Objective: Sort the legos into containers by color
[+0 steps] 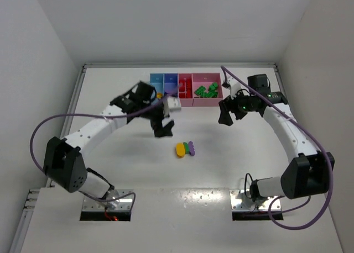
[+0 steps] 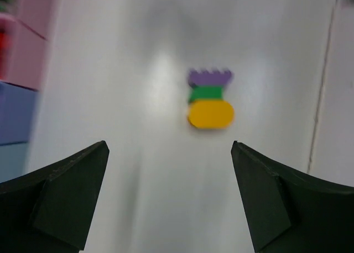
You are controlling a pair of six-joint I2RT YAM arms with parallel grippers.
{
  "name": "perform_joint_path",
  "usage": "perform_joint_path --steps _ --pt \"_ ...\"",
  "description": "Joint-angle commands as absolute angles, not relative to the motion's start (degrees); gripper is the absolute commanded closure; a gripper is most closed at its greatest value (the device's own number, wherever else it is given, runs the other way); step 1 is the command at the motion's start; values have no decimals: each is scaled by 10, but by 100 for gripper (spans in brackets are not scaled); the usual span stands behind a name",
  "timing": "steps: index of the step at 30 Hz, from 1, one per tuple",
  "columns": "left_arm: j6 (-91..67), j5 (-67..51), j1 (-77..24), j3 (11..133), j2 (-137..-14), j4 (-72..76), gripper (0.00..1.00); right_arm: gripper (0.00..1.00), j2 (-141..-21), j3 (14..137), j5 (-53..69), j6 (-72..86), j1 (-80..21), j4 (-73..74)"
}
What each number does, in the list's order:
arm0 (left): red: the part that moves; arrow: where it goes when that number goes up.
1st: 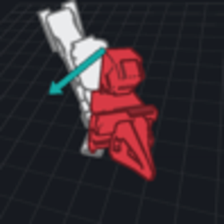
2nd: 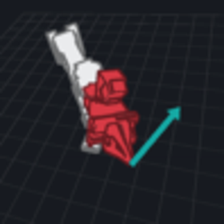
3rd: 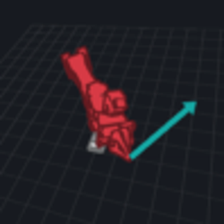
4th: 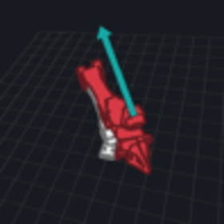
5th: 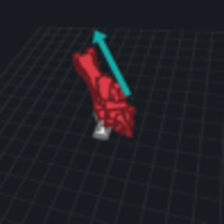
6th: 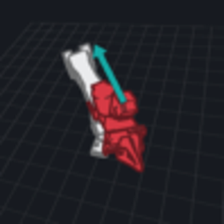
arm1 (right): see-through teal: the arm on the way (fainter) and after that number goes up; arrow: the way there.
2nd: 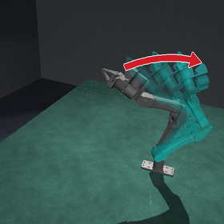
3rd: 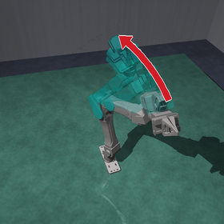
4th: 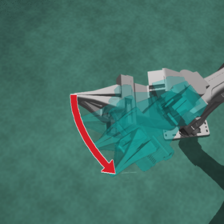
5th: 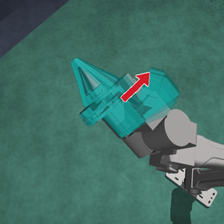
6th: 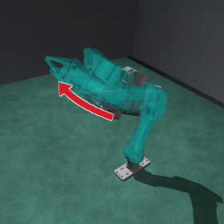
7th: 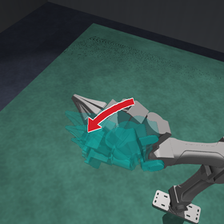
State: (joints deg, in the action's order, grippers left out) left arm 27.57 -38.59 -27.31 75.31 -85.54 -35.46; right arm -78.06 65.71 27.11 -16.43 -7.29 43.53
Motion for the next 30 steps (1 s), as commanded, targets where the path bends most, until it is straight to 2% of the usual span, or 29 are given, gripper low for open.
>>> perform_joint_path --steps 1,8,13,30 --pt "387 -320 -329 613 -813 -403 0 15 -787 659 275 -138 -68 393" --pt "265 -240 -389 436 -753 -154 0 15 -780 649 269 -108 -50 377" --pt "223 -181 -411 387 -758 -27 0 15 -752 632 269 -108 -45 383" --pt "206 -230 -447 465 -901 2 0 15 -718 615 270 -103 -11 388"
